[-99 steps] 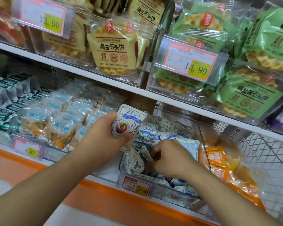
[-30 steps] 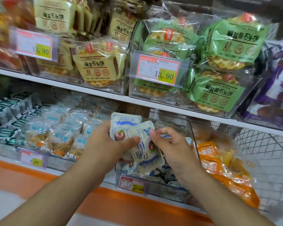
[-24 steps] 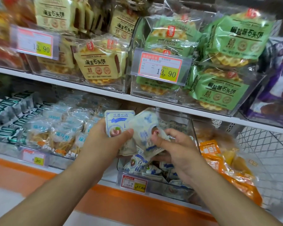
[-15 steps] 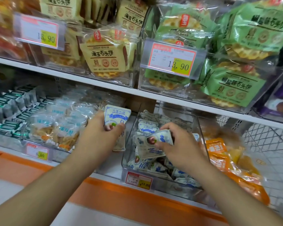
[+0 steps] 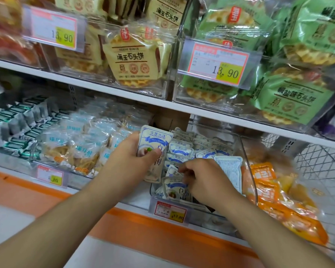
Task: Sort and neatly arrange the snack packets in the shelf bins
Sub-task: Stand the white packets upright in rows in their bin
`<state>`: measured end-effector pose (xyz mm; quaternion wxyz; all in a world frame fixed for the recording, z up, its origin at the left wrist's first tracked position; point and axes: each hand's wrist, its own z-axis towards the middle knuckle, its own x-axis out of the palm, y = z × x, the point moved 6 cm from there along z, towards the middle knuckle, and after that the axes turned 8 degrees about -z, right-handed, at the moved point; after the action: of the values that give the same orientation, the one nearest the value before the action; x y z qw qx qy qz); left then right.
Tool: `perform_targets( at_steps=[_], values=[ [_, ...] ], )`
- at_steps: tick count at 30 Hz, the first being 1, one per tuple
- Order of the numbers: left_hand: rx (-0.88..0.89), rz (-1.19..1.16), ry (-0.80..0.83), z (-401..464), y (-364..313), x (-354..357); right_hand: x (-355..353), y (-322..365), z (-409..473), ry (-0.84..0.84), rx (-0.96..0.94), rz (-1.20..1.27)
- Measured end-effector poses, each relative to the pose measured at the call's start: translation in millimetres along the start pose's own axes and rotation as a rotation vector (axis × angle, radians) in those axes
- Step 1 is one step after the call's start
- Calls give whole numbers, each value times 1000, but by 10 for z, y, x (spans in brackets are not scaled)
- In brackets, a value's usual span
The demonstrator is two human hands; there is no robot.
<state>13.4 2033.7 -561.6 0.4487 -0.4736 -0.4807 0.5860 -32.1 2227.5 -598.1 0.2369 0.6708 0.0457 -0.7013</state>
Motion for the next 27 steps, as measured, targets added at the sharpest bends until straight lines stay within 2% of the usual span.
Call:
perform_targets(
  at_steps=[3,5,8,10,12,15,17,20,23,25,27],
  values=[
    [5,-2,-4,-17,-22,16,-135,-26,-20,-198,5,92],
    [12,2,-11,-29,-32,12,-153,6,-45,-242,-19,168],
    [-6,-48,4,-42,-27,20,62,97,-78,-51,-60,52],
    [-15,-55,23,-62,-39,34,74,68,-65,-1,-27,-16],
    [-2,-32,53,-67,-45,48,-64,15,-49,-24,29,152],
    [36,-10,145,-76,-57,122,-333,31,-73,-49,46,643],
    [42,1,217,-92,-50,200,-416,77,-88,-27,16,779],
    [37,74,237,-78,37,248,-407,49,-84,-60,48,635],
    [123,319,114,17,110,140,-405,-126,-110,-231,145,516],
    [133,395,103,28,123,91,-414,-167,-151,-316,132,455],
    [135,434,138,18,147,88,-334,-141,-158,-301,95,424]
  ],
)
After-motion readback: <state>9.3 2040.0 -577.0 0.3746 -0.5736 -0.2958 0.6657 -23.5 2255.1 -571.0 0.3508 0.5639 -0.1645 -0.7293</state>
